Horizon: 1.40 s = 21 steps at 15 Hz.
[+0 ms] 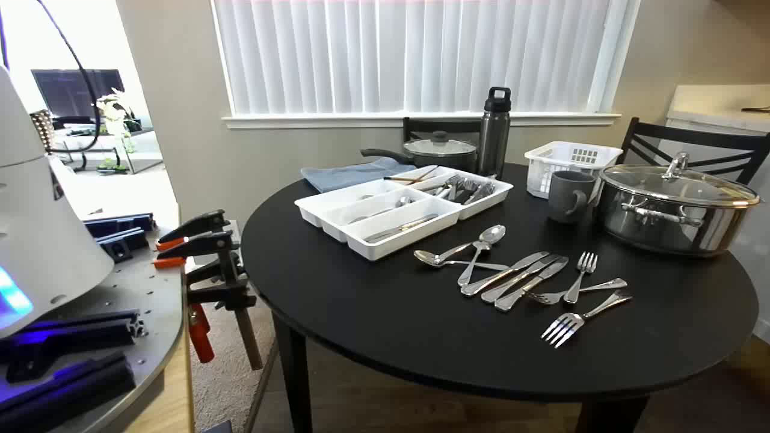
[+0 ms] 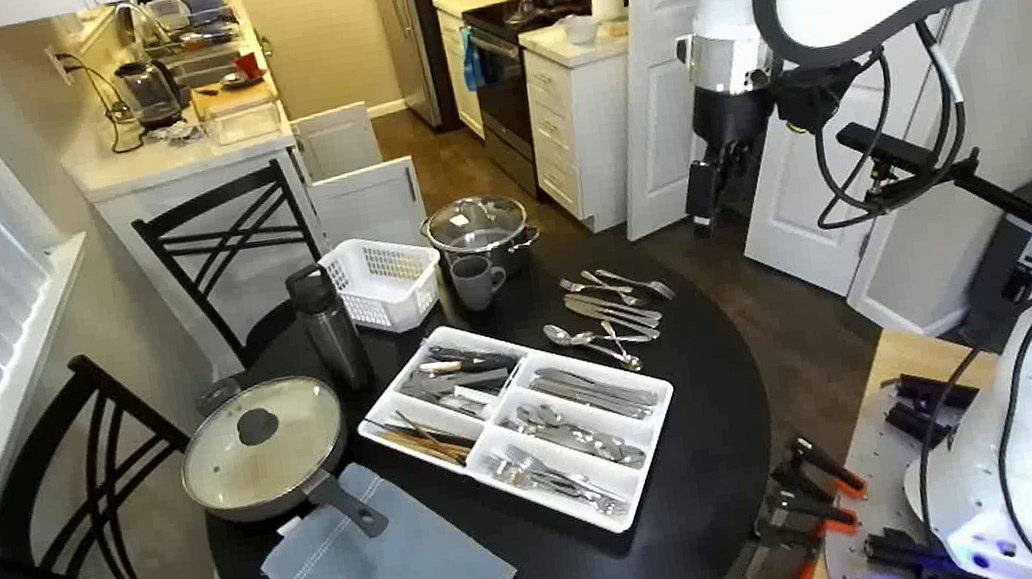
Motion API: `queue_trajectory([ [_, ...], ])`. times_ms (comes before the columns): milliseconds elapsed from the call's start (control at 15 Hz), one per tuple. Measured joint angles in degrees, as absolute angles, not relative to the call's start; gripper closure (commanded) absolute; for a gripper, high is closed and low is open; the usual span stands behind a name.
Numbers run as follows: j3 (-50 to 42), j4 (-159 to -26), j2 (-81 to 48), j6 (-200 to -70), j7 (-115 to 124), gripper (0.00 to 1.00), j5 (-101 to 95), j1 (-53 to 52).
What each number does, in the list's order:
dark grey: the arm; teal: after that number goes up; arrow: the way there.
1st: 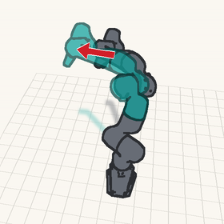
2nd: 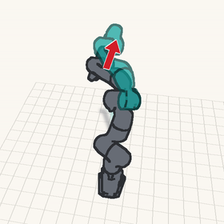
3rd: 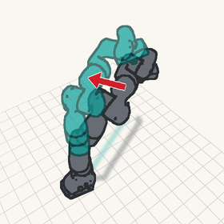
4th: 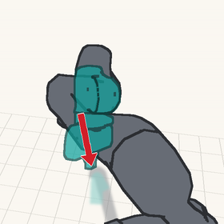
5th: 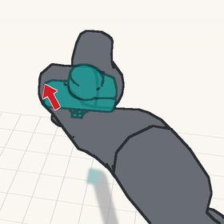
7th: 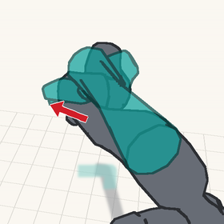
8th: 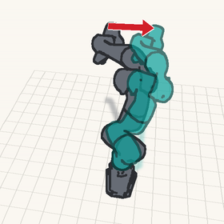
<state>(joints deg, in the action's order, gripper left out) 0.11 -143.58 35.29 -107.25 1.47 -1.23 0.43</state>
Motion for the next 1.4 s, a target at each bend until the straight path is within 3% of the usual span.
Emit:
queue_trajectory([
  [800,-1.0,-143.6,34.3,-108.6,1.6,0.0,-1.3,1.0],
  [1133,-6.0,-141.7,20.3,-125.9,1.5,0.0,-1.4,3.8],
  [1400,-5.0,-137.7,6.8,-134.6,1.5,0.0,-1.2,2.6],
])
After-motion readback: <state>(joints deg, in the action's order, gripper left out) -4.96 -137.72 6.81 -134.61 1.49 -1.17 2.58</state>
